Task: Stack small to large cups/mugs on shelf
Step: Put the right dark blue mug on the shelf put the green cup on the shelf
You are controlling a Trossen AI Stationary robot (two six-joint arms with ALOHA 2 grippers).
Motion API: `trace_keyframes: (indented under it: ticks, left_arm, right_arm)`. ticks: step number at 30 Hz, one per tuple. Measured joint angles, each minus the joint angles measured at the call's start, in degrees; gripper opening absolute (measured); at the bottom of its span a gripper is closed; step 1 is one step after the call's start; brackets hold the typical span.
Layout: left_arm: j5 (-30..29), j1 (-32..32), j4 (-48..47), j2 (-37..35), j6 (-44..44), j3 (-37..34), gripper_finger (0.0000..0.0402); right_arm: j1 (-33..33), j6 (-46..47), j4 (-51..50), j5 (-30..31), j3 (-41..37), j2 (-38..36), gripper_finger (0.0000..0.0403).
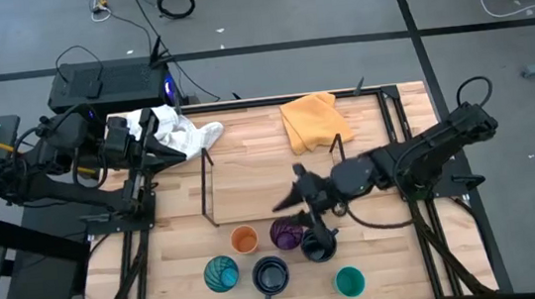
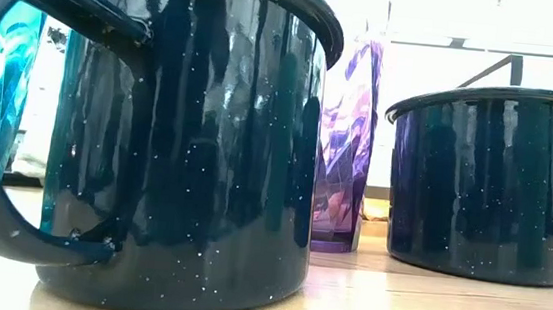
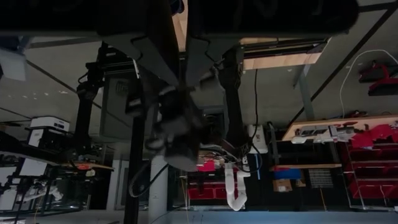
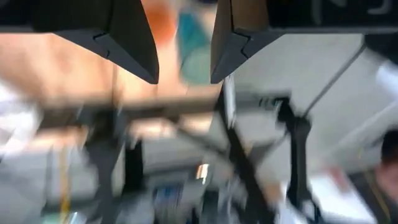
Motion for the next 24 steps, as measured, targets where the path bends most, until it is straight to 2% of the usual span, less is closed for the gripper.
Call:
trace_keyframes:
  ticks: [3,8,11,16,24]
  left_arm:
    - [0.0,0.0,0.0,0.0,0.0,-0.02,0.0032]
    - [0.0,0.0,-0.02,0.0,0.0,-0.02,0.0025]
    - [0.0,0.0,-0.06,0.0,0.02,-0.02,0.0023]
    - [0.0,0.0,-0.88,0.0,0.02,-0.02,0.0031]
    - [0.0,0.0,-0.92,0.0,0.01,-0.02,0.0032]
  right_arm:
    - [1.65,3.09,-5.46,-0.79,0.0,0.03,0.0147]
    - [4.26,6.06,-6.57,-1.14,0.0,0.02,0.0136]
    - [5.59,7.58,-10.67,-1.21,0.0,0.01,0.0132]
    - [6.28,10.9,-20.81,-1.18,0.0,0.01,0.0131]
    - [6.28,12.84,-27.48,-1.14,0.0,0.29,0.0136]
